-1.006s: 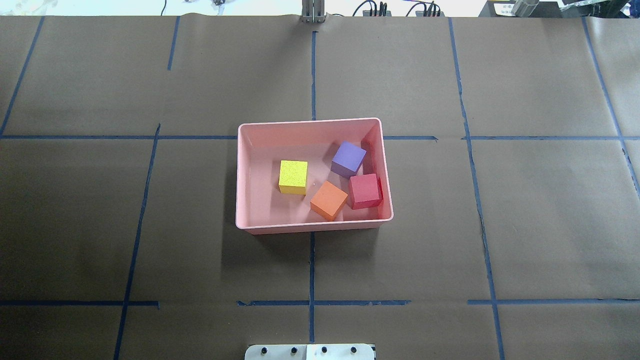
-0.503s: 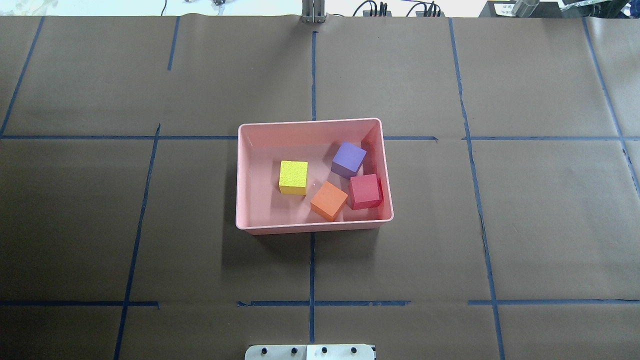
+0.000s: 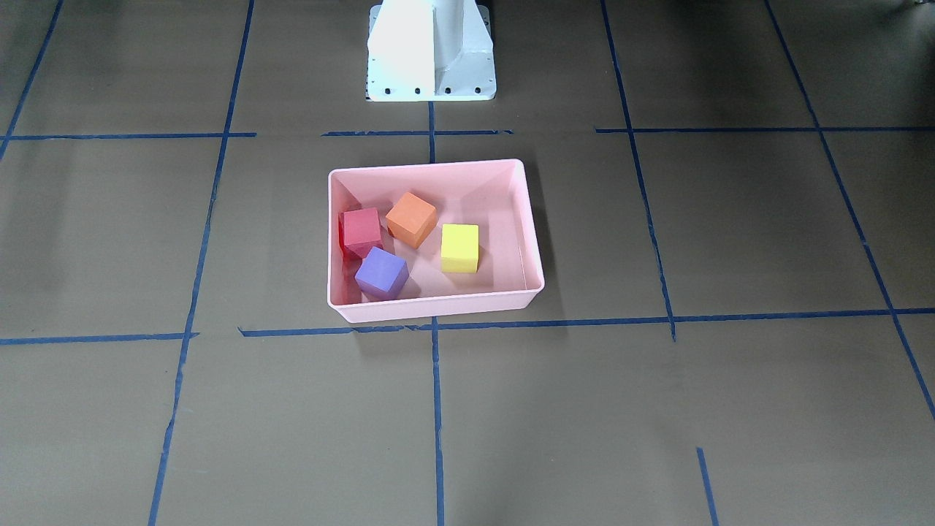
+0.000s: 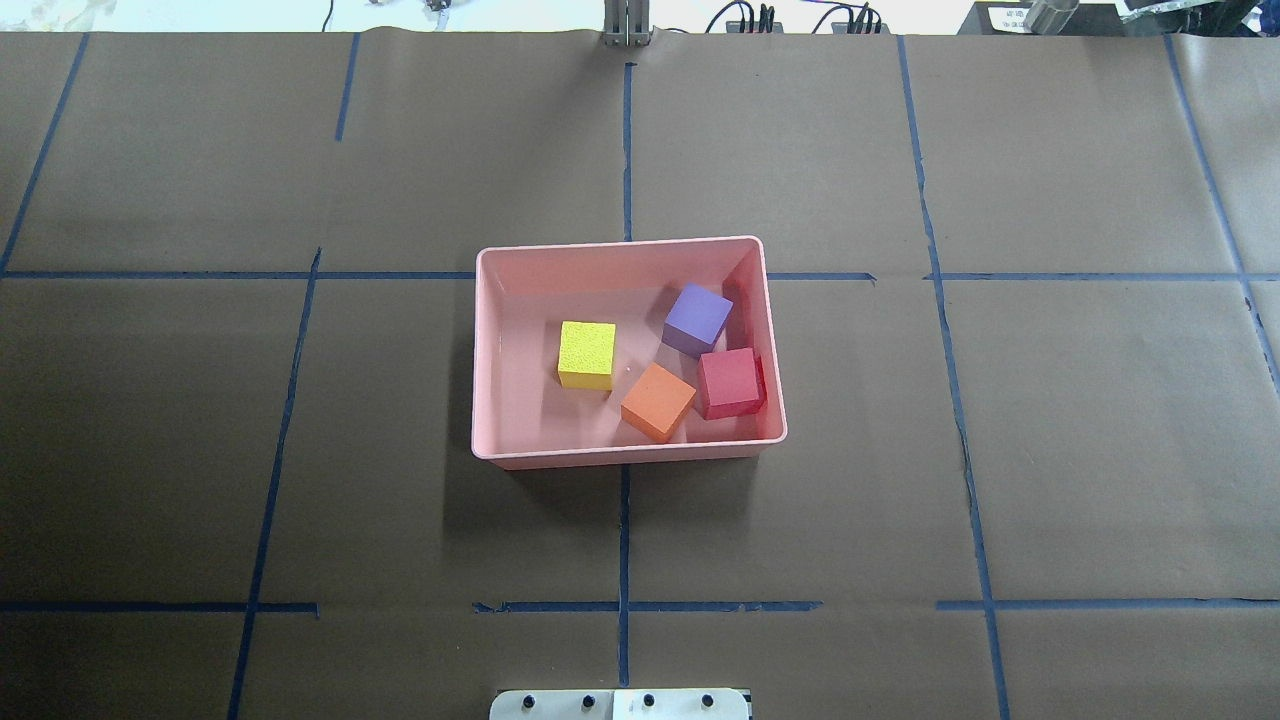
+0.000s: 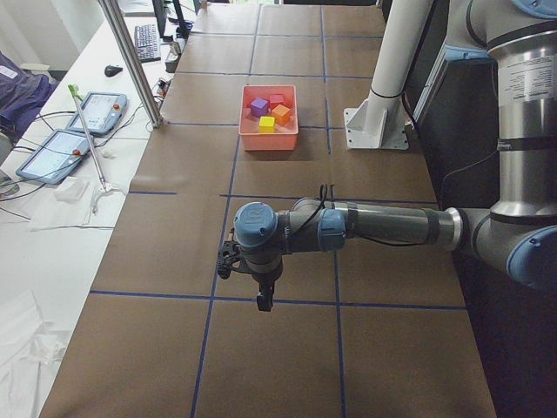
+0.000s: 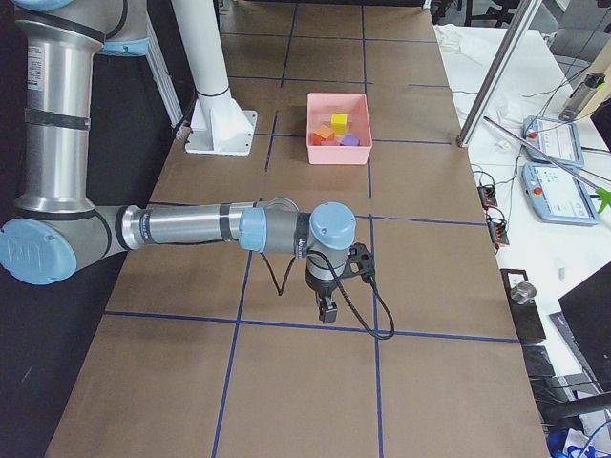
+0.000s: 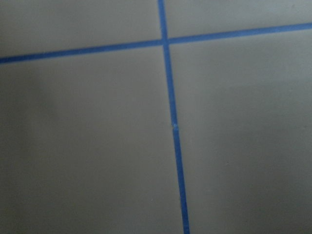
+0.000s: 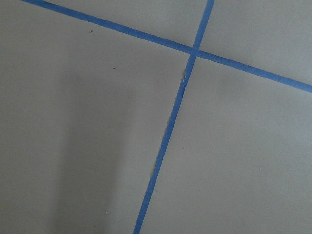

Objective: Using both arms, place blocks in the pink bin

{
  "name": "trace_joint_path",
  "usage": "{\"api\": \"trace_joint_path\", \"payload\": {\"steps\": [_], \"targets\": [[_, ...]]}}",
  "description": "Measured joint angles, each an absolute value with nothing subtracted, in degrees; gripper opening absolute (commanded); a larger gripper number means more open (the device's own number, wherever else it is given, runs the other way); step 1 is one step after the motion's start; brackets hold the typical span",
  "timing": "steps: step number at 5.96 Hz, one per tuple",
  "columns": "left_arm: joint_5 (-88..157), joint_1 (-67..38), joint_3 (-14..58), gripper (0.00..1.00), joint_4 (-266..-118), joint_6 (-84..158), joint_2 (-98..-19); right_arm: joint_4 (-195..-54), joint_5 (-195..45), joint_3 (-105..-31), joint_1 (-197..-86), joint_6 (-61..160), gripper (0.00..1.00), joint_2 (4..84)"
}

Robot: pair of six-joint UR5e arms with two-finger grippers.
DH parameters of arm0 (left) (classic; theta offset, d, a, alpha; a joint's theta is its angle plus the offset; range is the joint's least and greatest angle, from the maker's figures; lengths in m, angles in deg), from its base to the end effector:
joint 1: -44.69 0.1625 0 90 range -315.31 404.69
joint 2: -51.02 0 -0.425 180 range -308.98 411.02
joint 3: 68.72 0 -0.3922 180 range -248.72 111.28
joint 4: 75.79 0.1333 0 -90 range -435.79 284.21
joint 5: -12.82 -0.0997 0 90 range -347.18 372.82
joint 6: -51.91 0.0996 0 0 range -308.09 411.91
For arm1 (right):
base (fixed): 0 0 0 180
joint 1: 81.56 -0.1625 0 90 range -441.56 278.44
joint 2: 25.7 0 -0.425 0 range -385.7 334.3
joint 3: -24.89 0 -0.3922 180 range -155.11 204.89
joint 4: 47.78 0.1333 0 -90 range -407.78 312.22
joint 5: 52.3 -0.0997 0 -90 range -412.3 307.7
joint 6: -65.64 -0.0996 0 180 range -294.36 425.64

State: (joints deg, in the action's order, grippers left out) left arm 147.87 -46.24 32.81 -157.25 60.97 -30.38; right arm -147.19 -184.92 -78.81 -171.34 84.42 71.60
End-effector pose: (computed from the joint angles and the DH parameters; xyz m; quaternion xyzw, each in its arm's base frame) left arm -0.0696 -0.4194 0.6424 -0.0117 0.3851 0.0467 0.9216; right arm 0.0642 -0.4317 0.6188 0.0344 -0.3625 -0.1443 0.9201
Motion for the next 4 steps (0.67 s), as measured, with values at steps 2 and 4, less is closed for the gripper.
{"api": "trace_joint_path", "payload": {"steps": [2,4], "targets": [[147.8,-46.3,33.5,1.0,-157.1,61.0,-30.4,-147.2,-185.1,-78.8,-171.3,84.4,1.0,71.6],[147.8,-46.3,33.6,1.0,-157.1,61.0,-30.4,-147.2,-185.3,-78.7,-171.3,84.4,1.0,71.6]]}}
